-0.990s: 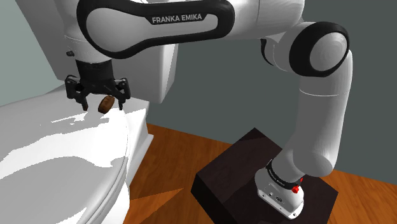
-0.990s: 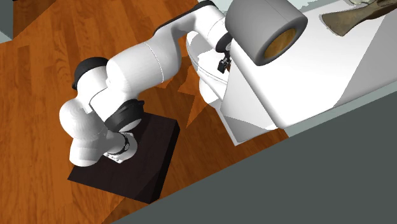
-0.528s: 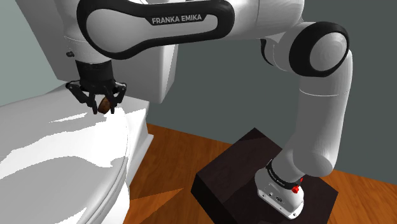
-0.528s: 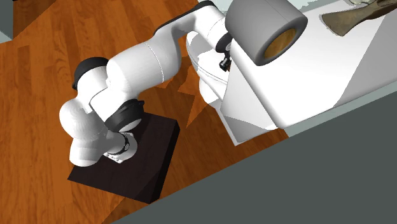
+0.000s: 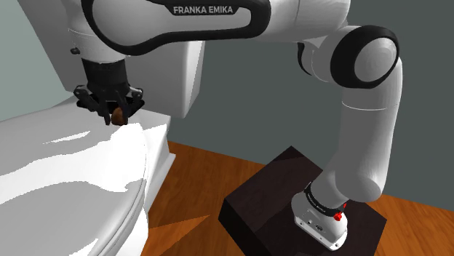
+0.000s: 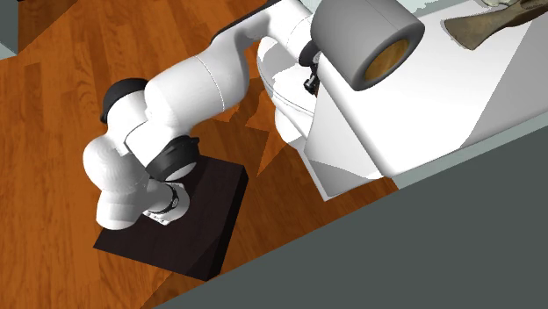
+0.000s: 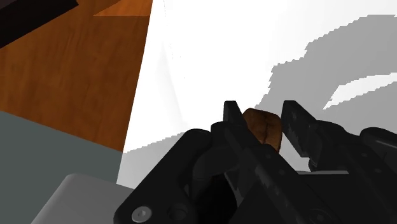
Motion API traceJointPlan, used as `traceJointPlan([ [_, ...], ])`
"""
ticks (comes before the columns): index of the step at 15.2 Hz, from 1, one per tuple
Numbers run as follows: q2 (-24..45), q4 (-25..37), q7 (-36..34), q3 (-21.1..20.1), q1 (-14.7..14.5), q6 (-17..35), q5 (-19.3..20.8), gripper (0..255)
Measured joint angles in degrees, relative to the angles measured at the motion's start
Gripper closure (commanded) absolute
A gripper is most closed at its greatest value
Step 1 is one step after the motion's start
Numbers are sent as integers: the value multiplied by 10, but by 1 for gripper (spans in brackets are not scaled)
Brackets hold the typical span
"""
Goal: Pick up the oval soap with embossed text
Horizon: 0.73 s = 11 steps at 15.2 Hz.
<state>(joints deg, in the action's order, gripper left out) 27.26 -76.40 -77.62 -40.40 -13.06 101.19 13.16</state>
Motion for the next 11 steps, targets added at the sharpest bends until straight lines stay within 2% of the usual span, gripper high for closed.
traceJointPlan([
  [11, 14, 107, 0, 1, -26, -90, 7, 255],
])
